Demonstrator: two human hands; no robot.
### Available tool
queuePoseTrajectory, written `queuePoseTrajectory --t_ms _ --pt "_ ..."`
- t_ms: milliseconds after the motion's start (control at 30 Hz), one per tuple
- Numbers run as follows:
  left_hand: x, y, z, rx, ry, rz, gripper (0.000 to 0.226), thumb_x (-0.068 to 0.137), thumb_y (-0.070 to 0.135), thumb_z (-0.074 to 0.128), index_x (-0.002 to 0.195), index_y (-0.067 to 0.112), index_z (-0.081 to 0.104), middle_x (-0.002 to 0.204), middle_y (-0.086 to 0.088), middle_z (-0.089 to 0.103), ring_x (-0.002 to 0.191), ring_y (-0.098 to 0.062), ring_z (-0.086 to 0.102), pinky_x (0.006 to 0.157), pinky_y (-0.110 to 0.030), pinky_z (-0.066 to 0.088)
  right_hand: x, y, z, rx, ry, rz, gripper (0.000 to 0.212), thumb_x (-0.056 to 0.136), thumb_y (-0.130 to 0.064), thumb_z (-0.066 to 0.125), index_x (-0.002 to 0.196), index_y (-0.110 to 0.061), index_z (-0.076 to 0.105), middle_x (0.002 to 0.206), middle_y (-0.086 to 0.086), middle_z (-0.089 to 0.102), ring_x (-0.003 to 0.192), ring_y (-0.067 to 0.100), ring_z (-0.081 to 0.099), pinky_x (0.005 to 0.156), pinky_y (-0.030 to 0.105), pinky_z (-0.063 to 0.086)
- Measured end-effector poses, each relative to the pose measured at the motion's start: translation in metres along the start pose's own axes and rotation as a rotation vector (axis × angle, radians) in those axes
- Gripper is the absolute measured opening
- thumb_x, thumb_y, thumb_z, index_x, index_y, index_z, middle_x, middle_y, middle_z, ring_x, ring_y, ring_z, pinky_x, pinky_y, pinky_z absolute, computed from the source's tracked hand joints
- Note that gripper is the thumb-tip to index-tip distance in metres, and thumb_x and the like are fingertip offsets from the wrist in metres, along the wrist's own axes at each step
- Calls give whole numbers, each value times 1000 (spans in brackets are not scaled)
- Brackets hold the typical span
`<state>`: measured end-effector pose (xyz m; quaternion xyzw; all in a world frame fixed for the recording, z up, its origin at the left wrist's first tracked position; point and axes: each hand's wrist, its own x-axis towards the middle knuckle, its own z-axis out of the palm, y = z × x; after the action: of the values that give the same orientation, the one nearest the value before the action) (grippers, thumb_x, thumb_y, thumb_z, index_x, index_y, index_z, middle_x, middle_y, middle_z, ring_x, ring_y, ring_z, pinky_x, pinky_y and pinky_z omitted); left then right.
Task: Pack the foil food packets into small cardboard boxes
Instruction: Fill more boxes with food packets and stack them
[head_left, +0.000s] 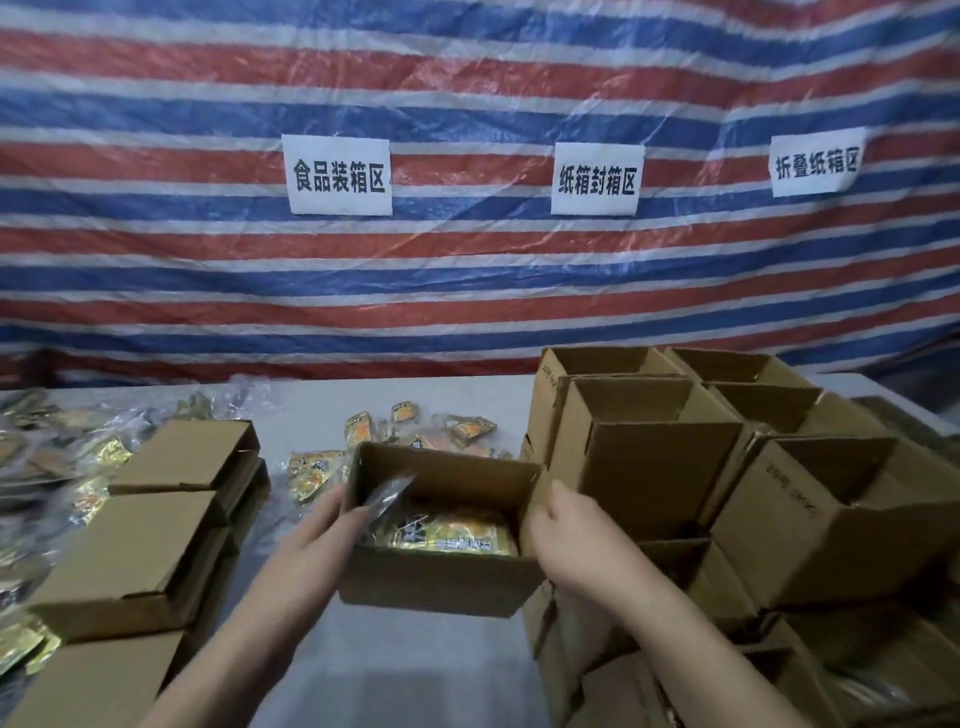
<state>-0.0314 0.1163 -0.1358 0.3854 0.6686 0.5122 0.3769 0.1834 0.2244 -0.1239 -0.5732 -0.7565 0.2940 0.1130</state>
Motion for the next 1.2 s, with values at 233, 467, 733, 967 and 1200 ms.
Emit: queuePoseTrajectory --t_ms 233,467,733,967,1200 --pt "-21 76 69 -106 116 95 20 95 44 41 104 49 58 121 4 61 115 -21 54 105 -50 40 -27 12 -95 119 98 -72 18 100 -37 41 108 -33 56 96 -7 65 85 9 63 67 28 50" --pt "-37 93 145 -125 178 47 25 103 30 35 86 28 54 86 8 53 82 -7 49 66 -29 35 -45 54 -156 -79 173 -12 14 99 -27 47 87 -27 54 85 -5 58 76 9 58 55 23 38" --pt "-35 84 223 -57 36 -2 44 103 36 23 130 16 52 134 -10 54 126 -24 48 111 -50 35 -39 98 -192 -288 257 111 21 96 -16 58 79 -23 47 77 -3 50 65 10 49 51 21 33" --pt "-25 68 251 -31 -9 0 49 105 35 20 145 13 39 149 -9 41 138 -25 35 117 -48 27 -18 119 -193 -358 298 107 12 92 -11 61 97 -21 58 84 -2 59 71 11 57 53 20 40" --pt "-14 63 258 -29 -23 -74 50 105 34 20 145 12 40 149 -10 40 138 -25 35 117 -46 28 6 135 -180 -408 281 118 26 89 -9 65 111 -22 62 90 -3 61 77 11 62 69 24 56"
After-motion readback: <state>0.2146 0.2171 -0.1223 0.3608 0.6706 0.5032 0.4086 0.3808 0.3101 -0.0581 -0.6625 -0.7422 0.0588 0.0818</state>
